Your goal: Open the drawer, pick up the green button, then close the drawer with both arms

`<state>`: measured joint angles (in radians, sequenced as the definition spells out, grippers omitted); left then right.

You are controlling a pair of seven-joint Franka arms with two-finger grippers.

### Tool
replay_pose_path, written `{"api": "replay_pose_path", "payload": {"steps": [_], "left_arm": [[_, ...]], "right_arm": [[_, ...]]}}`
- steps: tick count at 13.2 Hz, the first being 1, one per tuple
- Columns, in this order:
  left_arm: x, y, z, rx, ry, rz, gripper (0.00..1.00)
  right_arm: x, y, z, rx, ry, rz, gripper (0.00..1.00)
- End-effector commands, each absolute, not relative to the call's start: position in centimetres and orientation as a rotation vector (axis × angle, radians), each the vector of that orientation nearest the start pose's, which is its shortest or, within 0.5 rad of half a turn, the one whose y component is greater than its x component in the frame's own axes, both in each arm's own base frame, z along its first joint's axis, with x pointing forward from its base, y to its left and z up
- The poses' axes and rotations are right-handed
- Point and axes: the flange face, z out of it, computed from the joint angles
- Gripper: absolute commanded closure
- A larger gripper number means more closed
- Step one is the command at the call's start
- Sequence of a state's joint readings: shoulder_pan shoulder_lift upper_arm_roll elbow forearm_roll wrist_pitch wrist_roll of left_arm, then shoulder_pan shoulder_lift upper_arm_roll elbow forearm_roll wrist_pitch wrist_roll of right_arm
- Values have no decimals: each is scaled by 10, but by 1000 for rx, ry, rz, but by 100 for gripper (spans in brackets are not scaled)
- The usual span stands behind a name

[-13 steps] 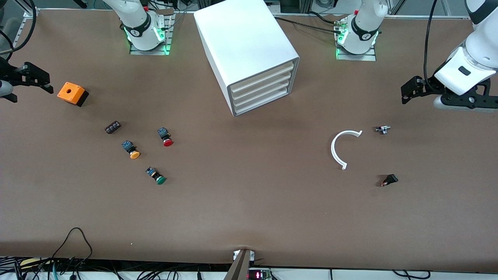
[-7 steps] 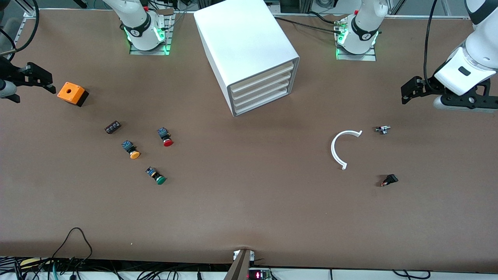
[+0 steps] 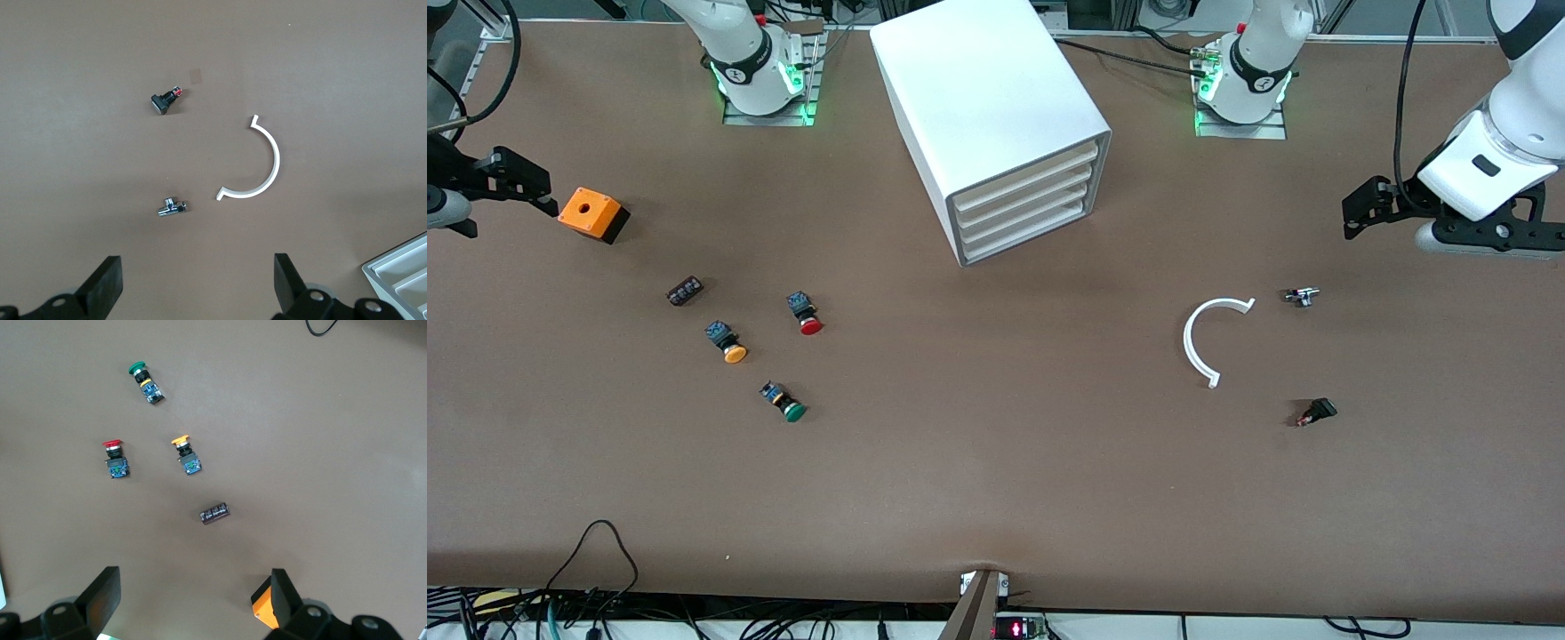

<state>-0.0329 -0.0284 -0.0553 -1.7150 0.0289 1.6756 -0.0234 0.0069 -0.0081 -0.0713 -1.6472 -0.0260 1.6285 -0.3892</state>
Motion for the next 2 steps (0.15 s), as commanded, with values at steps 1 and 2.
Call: {"api": "replay_pose_path", "payload": {"steps": [1,2], "left_arm": [[554,-47,586,-3115,125,17,0],[554,-47,586,-3115,125,17,0]], "right_arm": [[551,-36,599,-3127,-499,26,0],[551,-35,599,-3127,-501,26,0]]}}
